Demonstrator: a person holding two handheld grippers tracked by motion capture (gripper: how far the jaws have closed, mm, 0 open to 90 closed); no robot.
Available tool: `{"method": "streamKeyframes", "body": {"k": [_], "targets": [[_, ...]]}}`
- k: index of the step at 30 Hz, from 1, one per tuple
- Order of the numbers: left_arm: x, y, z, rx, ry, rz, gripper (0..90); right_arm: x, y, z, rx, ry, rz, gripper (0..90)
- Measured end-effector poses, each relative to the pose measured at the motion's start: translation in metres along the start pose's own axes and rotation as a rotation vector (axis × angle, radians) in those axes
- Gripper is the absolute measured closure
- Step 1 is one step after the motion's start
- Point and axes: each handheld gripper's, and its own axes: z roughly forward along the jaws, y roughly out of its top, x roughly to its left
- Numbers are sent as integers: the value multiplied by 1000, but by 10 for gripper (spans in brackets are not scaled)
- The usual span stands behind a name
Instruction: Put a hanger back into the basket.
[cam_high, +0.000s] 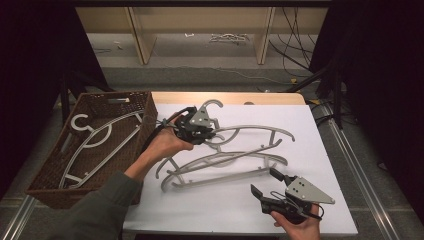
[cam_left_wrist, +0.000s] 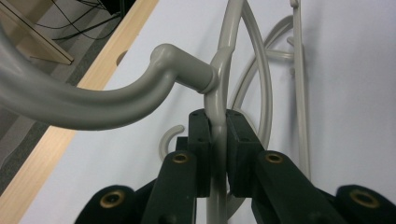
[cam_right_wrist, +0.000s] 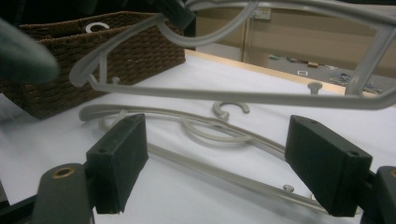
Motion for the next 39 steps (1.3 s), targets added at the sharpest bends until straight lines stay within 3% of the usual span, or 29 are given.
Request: {"method": "streamKeyframes", "body": {"k": [5, 12, 19, 25, 27, 34, 39], "targets": [[6, 3, -18, -10, -4, -6, 818, 0, 0, 0, 0, 0, 0, 222], [19, 2, -44, -10, 28, -22, 818, -1, 0, -1, 16, -3, -5, 222], [36, 3, -83, -35, 99, -32, 818, -1, 0, -1, 6, -9, -3, 222], [48, -9, -108, -49, 143, -60, 818, -1, 0, 0, 12, -7, -6, 222], [54, -16, -116, -59, 154, -92, 818, -1, -1, 0, 14, -10, -5, 222], [74, -33, -141, -69, 217, -147, 818, -1, -1, 0, 15, -11, -4, 222], [87, -51, -156, -53, 271, -194, 819, -1, -1, -1, 19, -10, -3, 222]]}}
